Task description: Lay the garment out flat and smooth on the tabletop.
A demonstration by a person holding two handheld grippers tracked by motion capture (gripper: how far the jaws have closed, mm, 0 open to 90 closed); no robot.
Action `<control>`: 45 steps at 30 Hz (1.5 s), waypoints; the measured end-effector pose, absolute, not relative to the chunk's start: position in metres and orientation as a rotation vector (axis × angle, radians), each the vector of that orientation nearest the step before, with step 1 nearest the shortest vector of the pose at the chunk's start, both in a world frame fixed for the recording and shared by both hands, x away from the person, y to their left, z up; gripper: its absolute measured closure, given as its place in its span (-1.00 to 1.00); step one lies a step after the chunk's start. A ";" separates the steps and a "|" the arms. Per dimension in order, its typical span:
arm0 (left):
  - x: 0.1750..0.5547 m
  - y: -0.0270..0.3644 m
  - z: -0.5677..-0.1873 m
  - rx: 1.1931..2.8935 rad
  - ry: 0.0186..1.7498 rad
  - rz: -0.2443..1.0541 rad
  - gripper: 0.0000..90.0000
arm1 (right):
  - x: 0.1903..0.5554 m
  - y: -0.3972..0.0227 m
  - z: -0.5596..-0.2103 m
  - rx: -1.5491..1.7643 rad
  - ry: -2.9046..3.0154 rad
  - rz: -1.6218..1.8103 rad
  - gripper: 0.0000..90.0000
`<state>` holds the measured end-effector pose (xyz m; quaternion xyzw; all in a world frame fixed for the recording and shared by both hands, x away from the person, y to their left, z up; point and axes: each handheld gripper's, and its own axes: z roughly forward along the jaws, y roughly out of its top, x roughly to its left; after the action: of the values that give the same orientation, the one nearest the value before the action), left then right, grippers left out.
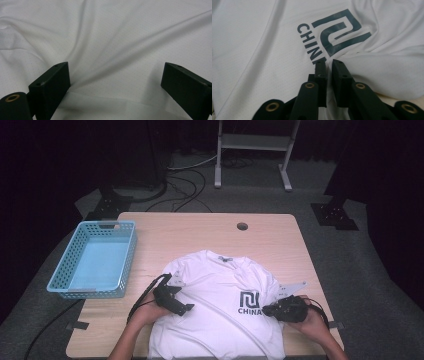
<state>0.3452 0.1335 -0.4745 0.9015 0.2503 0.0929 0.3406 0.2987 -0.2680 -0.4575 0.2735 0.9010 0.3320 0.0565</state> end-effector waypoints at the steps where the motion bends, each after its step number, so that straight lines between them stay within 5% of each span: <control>1: 0.345 0.134 -0.475 2.343 0.650 0.240 -0.83 | 0.300 -0.269 -0.454 0.821 2.728 1.010 0.77; 12: 0.346 0.135 -0.475 2.334 0.656 0.233 -0.83 | 0.332 -0.316 -0.441 0.980 2.627 1.088 0.74; 19: 0.349 0.131 -0.474 2.342 0.655 0.234 -0.83 | 0.337 -0.304 -0.460 0.890 2.618 0.984 0.51; 24: 0.350 0.131 -0.474 2.337 0.655 0.229 -0.84 | 0.349 -0.287 -0.466 0.929 2.636 0.969 0.92; 36: 0.349 0.134 -0.477 2.301 0.658 0.231 -0.83 | 0.363 -0.208 -0.442 0.690 2.698 0.944 0.95; 41: 0.348 0.134 -0.477 2.299 0.656 0.231 -0.83 | 0.358 -0.205 -0.445 0.660 2.733 0.926 0.68; 45: 0.348 0.134 -0.477 2.300 0.656 0.234 -0.83 | 0.353 -0.243 -0.429 0.787 2.620 1.112 0.59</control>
<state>0.3478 0.1343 -0.4771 0.8925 0.2547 0.0908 0.3609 0.3529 -0.2428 -0.4290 0.2654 0.8833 0.3749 0.0942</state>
